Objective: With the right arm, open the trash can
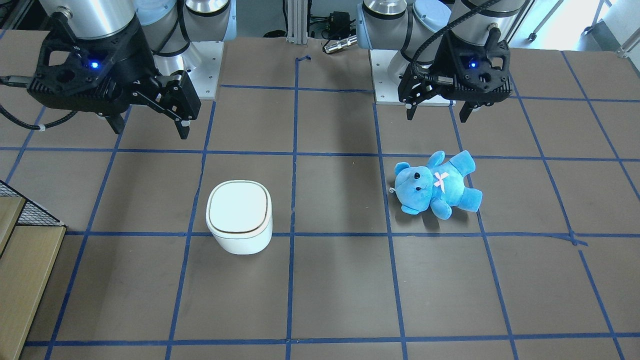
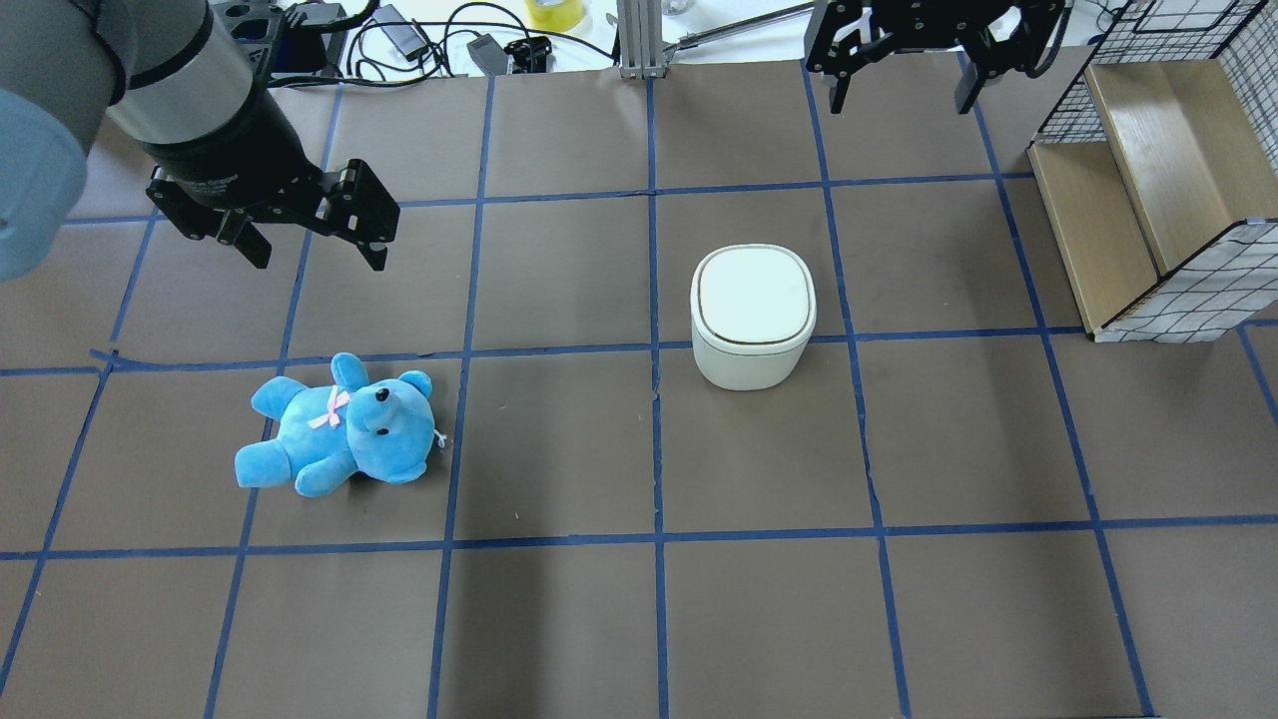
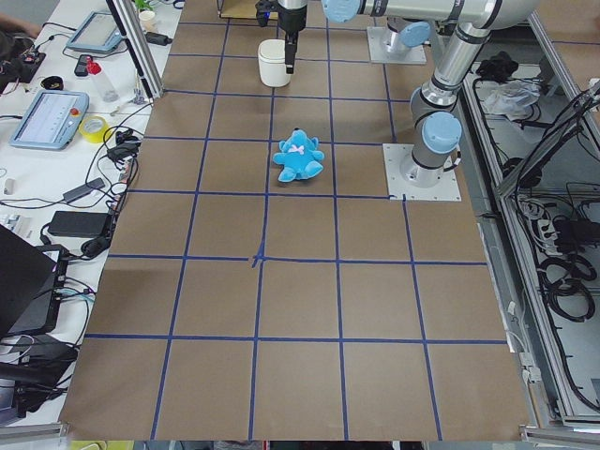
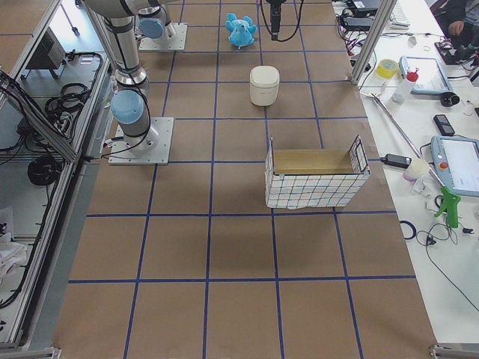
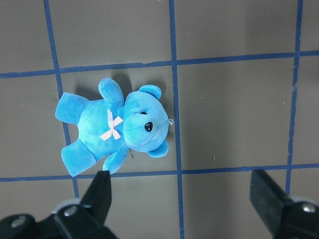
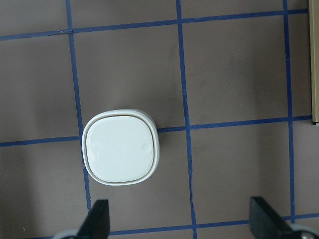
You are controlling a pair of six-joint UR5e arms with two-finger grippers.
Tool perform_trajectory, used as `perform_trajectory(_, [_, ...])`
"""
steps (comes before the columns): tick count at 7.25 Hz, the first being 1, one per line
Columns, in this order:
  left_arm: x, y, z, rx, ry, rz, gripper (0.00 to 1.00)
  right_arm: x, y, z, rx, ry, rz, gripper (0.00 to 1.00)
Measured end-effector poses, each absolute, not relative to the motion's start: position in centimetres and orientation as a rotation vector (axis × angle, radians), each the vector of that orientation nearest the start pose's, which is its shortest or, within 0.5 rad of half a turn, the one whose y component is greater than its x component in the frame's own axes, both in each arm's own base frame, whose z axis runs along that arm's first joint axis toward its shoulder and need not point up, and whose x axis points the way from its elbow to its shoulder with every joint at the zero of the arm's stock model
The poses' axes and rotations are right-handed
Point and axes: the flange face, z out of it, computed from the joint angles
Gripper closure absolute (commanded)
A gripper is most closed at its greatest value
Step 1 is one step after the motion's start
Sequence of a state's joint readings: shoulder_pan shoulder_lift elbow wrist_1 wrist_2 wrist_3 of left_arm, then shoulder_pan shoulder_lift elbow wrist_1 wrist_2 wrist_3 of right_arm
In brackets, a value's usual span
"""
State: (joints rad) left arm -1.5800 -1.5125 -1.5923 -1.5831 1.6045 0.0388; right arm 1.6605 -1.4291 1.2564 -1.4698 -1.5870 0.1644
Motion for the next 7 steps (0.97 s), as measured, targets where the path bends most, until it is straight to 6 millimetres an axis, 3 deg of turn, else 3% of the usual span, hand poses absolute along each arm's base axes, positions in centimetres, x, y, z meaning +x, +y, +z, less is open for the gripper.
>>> perform_trajectory(3, [-13.4, -46.8, 50.4, 0.074, 3.106, -0.037, 0.00, 18.0, -53.9, 55.8, 0.121, 3.147, -0.116, 0.00])
perform_trajectory(4, [-13.4, -46.8, 50.4, 0.075, 3.106, -0.037, 0.00, 18.1, -53.9, 55.6, 0.123, 3.145, -0.111, 0.18])
perform_trajectory(5, [-13.4, -46.8, 50.4, 0.076, 3.106, -0.037, 0.00, 18.3, -53.9, 55.2, 0.127, 3.143, -0.101, 0.78])
perform_trajectory(6, [-13.4, -46.8, 50.4, 0.076, 3.106, -0.037, 0.00, 18.5, -54.0, 54.6, 0.128, 3.141, -0.092, 1.00])
perform_trajectory(7, [-13.4, -46.8, 50.4, 0.076, 3.106, -0.037, 0.00, 19.1, -54.1, 53.5, 0.120, 3.138, -0.071, 1.00])
